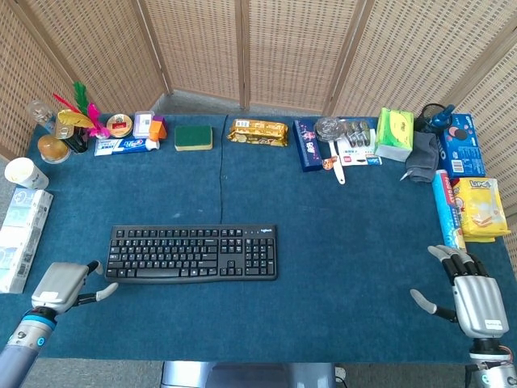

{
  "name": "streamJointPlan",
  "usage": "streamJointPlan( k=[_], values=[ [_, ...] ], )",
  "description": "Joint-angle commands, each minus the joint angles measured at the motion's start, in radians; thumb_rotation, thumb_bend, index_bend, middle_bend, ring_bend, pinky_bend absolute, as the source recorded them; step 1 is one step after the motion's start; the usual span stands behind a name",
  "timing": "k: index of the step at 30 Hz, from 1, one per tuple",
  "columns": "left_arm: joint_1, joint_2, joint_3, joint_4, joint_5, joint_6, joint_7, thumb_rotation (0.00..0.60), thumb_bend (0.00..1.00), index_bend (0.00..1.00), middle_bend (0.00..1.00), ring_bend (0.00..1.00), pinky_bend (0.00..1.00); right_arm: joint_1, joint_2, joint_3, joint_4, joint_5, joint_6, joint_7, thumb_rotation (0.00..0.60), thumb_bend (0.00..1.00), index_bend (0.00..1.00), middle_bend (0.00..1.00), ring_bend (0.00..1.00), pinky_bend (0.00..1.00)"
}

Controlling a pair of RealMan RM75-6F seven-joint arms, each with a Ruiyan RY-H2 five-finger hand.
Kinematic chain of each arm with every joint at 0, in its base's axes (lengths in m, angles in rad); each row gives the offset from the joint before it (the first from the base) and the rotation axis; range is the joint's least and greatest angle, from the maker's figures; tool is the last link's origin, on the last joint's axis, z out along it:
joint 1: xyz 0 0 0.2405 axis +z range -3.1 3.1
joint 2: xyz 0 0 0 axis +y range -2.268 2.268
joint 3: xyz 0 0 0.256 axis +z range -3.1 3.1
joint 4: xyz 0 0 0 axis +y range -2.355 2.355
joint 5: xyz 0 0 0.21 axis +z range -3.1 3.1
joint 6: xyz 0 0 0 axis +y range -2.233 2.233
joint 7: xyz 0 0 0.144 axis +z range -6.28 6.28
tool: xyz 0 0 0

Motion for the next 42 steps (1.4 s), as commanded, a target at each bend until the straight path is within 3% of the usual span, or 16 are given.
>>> streamJointPlan(
  k=[1, 33, 42],
  values=[
    [-0.009, -0.013, 0.002, 0.008, -0.012, -0.006, 0.004, 0.000, 0.14, 0.35, 1.00, 1.00, 1.00, 0.001, 0.000, 0.000, 0.000, 0.003, -0.003, -0.001, 0.000, 0.23, 0.20, 0.23, 0.19, 0.18],
    [-0.067, -0.082, 0.025, 0.067, -0.080, -0.036, 0.024, 0.000, 0.14, 0.35, 1.00, 1.00, 1.00, -0.004, 0.009, 0.000, -0.015, 0.012, -0.004, -0.021, 0.000, 0.23, 0.20, 0.23, 0.19, 0.18],
    [0.001, 0.028, 0.034, -0.052, 0.094, 0.156, -0.043, 0.000, 0.14, 0.34, 1.00, 1.00, 1.00, -0.003, 0.008, 0.001, -0.013, 0.005, -0.002, -0.010, 0.000, 0.23, 0.20, 0.23, 0.19, 0.18]
  ],
)
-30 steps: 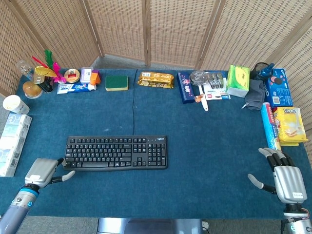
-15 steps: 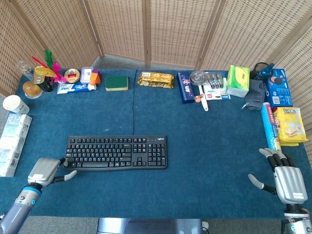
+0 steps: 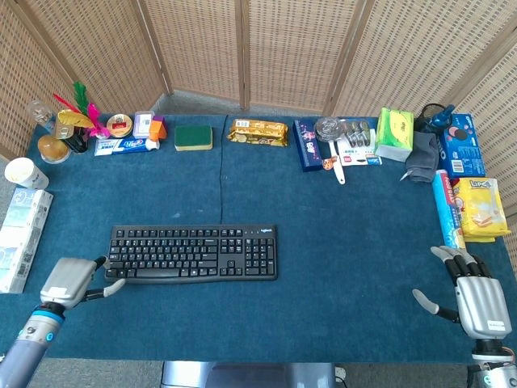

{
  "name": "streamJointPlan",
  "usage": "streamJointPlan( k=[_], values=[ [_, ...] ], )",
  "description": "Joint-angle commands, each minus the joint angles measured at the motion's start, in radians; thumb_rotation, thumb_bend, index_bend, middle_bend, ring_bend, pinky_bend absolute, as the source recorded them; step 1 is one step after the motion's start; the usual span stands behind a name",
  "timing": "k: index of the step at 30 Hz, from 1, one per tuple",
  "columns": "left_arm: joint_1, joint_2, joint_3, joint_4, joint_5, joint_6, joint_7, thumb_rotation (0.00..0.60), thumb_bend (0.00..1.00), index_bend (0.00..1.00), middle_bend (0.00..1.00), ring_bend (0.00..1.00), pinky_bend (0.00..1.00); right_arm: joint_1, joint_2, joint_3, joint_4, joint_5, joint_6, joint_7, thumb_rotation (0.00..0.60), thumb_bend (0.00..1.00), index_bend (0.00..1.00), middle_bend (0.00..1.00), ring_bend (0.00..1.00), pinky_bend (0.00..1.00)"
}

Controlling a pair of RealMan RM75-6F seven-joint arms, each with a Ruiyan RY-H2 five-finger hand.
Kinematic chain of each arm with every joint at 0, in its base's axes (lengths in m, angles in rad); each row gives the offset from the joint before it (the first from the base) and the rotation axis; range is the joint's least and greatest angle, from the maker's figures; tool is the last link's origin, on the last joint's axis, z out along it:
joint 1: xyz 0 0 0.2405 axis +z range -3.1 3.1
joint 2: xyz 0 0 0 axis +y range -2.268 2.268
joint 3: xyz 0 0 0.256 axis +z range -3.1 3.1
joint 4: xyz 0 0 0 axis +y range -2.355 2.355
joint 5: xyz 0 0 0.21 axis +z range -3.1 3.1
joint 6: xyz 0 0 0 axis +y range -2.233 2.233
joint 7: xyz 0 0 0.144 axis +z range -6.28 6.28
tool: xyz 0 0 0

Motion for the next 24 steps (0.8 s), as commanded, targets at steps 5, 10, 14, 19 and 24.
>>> streamJointPlan(
  k=[5, 10, 14, 19, 24],
  values=[
    [0.098, 0.108, 0.015, -0.087, 0.164, 0.202, -0.096, 0.000, 0.14, 0.33, 1.00, 1.00, 0.98, 0.010, -0.009, 0.004, 0.007, -0.004, -0.009, 0.006, 0.000, 0.23, 0.20, 0.23, 0.19, 0.18],
    [0.156, 0.134, 0.020, -0.097, 0.219, 0.298, -0.168, 0.000, 0.14, 0.32, 0.90, 0.81, 0.78, 0.019, -0.017, 0.008, 0.012, -0.004, -0.018, 0.006, 0.000, 0.23, 0.20, 0.23, 0.19, 0.18],
    [0.195, 0.128, 0.020, -0.084, 0.259, 0.365, -0.202, 0.000, 0.14, 0.32, 0.71, 0.62, 0.61, 0.023, -0.021, 0.011, 0.013, -0.003, -0.021, 0.003, 0.000, 0.23, 0.20, 0.23, 0.19, 0.18],
    [0.231, 0.111, 0.017, -0.074, 0.290, 0.425, -0.227, 0.000, 0.14, 0.31, 0.59, 0.50, 0.50, 0.028, -0.021, 0.014, 0.008, -0.002, -0.024, -0.005, 0.000, 0.23, 0.20, 0.23, 0.19, 0.18],
    [0.246, 0.104, 0.016, -0.068, 0.300, 0.438, -0.232, 0.000, 0.14, 0.31, 0.59, 0.49, 0.47, 0.033, -0.022, 0.017, 0.004, -0.001, -0.028, -0.010, 0.000, 0.23, 0.20, 0.23, 0.19, 0.18]
  ],
)
